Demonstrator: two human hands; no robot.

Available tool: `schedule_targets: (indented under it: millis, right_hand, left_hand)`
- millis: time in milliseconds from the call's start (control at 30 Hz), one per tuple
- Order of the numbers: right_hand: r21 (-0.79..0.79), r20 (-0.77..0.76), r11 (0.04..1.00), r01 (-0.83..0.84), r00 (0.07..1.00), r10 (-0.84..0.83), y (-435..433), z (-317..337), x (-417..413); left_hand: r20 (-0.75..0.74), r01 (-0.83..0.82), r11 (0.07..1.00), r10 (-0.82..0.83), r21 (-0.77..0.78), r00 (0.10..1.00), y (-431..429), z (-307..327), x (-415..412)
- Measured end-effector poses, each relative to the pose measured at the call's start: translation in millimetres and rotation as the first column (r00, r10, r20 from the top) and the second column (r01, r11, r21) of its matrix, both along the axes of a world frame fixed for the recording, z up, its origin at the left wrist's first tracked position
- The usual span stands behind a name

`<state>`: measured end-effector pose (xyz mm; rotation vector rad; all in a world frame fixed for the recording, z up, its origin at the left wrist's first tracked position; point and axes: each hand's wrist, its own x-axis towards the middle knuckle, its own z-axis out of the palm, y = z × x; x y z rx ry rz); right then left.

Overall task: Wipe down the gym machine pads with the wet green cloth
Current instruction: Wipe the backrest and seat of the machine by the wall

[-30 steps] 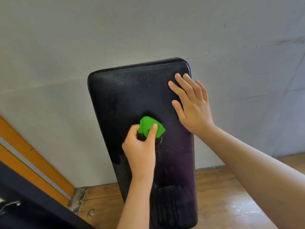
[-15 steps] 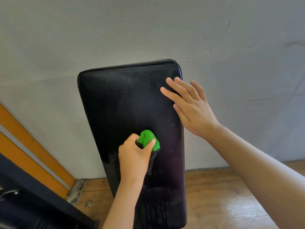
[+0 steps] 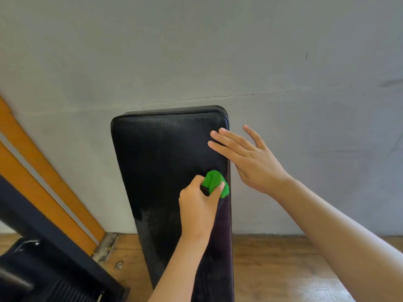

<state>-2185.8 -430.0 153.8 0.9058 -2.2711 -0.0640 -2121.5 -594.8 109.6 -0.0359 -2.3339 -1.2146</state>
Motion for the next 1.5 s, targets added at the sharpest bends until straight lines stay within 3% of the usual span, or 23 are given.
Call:
schedule_targets:
  millis: [100, 167, 233, 333, 400, 467, 567, 767, 967, 1067, 1167, 1300, 1400, 1500]
  right_hand:
    - [-0.039, 0.032, 0.999, 0.012, 0.999, -0.01, -4, 2, 9]
    - [-0.16, 0.06, 0.987, 0.022, 0.998, -0.013, -10, -7, 21]
    - [-0.362, 0.086, 0.931, 0.048, 0.996, -0.018, -20, -24, 41]
    - [-0.636, 0.174, 0.759, 0.138, 0.984, -0.033, -47, -61, 82]
    - [-0.721, 0.274, 0.673, 0.169, 0.96, 0.053, -68, -80, 108]
    - [-0.74, 0.332, 0.647, 0.184, 0.936, 0.114, -86, -90, 125]
    - [-0.786, 0.354, 0.575, 0.228, 0.928, 0.115, -104, -95, 136]
    - [-0.864, 0.438, 0.323, 0.387, 0.893, 0.102, -120, -84, 133]
    - [-0.868, 0.487, 0.248, 0.43, 0.836, 0.254, -128, -76, 126]
    - [-0.884, 0.465, 0.212, 0.417, 0.837, 0.29, -126, -81, 122]
    - [-0.891, 0.45, 0.083, 0.446, 0.847, 0.284, -114, -81, 110]
    - [-0.903, 0.397, -0.081, 0.421, 0.893, 0.214, -86, -59, 86]
    - [-0.914, 0.379, -0.104, 0.392, 0.916, 0.129, -73, -27, 62]
    - [-0.925, 0.362, -0.087, 0.369, 0.928, 0.085, -73, 2, 41]
  left_hand:
    - [0.103, -0.056, 0.996, 0.063, -0.068, 0.993, -3, -17, 9]
    - [0.125, -0.022, 0.999, 0.027, -0.039, 0.992, -9, -24, 14]
    - [0.126, 0.029, 0.997, -0.038, 0.073, 0.991, -13, -29, 21]
    - [0.149, 0.049, 0.955, -0.096, 0.292, 0.984, -20, -34, 39]
    - [0.16, 0.076, 0.894, -0.161, 0.441, 0.974, -27, -34, 49]
    - [0.114, 0.119, 0.845, -0.207, 0.521, 0.972, -34, -31, 55]
    - [0.037, 0.191, 0.834, -0.245, 0.518, 0.969, -46, -25, 61]
    - [-0.015, 0.36, 0.826, -0.392, 0.434, 0.92, -57, -23, 75]
    - [-0.043, 0.441, 0.831, -0.454, 0.338, 0.89, -76, -26, 70]
    - [-0.089, 0.394, 0.893, -0.384, 0.216, 0.919, -93, -27, 62]
    - [-0.185, 0.172, 0.98, -0.152, 0.097, 0.971, -127, -31, 41]
    - [-0.233, -0.101, 0.994, 0.107, 0.039, 0.966, -171, -24, 12]
    - [-0.279, -0.172, 0.982, 0.187, 0.077, 0.942, -189, -16, -14]
    - [-0.176, -0.146, 0.98, 0.169, 0.133, 0.97, -188, -15, -43]
